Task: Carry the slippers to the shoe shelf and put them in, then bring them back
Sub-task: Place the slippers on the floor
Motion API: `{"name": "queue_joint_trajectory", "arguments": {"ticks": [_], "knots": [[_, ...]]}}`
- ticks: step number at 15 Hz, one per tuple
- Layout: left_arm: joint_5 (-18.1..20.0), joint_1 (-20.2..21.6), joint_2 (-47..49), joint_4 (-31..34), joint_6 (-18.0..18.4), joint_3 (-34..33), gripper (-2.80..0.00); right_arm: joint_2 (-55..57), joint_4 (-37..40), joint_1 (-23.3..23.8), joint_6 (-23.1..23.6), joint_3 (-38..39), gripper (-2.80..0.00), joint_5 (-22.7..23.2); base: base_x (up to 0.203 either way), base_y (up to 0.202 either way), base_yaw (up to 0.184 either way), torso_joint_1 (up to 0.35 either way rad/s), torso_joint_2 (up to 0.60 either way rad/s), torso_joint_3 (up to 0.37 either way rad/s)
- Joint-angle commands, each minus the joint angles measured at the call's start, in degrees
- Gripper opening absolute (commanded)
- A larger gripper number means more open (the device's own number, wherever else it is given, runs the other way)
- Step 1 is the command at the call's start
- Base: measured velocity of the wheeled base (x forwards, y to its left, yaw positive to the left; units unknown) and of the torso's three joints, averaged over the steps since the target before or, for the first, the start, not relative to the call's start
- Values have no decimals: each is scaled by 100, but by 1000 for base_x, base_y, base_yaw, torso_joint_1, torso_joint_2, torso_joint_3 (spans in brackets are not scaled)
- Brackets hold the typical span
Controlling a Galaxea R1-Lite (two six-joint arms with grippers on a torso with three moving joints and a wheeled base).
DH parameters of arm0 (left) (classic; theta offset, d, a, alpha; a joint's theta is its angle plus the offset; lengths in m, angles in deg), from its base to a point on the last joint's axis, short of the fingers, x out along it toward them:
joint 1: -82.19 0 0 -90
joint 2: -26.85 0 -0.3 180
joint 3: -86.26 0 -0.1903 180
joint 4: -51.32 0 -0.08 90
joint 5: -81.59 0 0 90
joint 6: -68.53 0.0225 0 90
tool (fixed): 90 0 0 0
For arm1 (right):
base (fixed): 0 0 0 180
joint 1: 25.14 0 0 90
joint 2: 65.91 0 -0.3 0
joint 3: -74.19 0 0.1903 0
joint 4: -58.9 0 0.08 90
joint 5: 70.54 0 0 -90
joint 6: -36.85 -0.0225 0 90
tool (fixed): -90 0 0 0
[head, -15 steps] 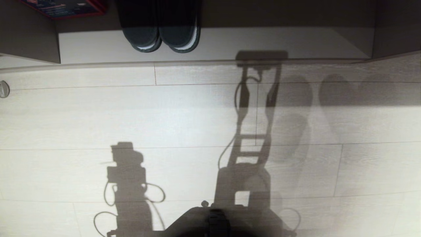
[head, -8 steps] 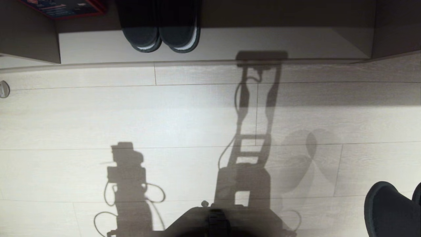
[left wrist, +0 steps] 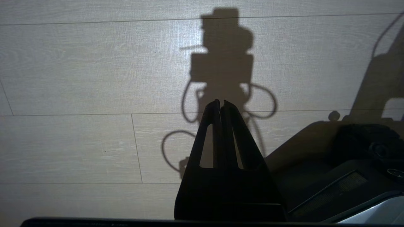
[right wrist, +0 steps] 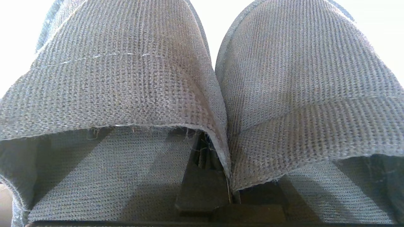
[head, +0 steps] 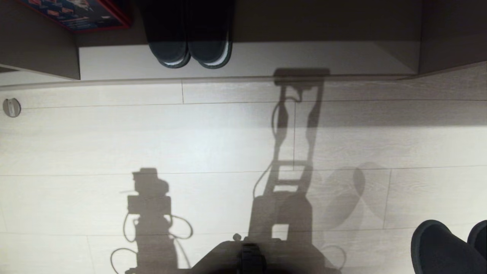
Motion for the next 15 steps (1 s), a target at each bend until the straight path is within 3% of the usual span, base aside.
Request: {"name": "queue_joint_trajectory", "arguments": {"ticks": [1,15], "knots": [[-1,0,0,-4,-14,0,-280,22,18,-3,-1,2,-280,4,0,0,0,2,2,199],[-1,0,0,-4,4,-9,-280,22,18,-3,-1,3,-280,4,0,0,0,3,2,201]]}}
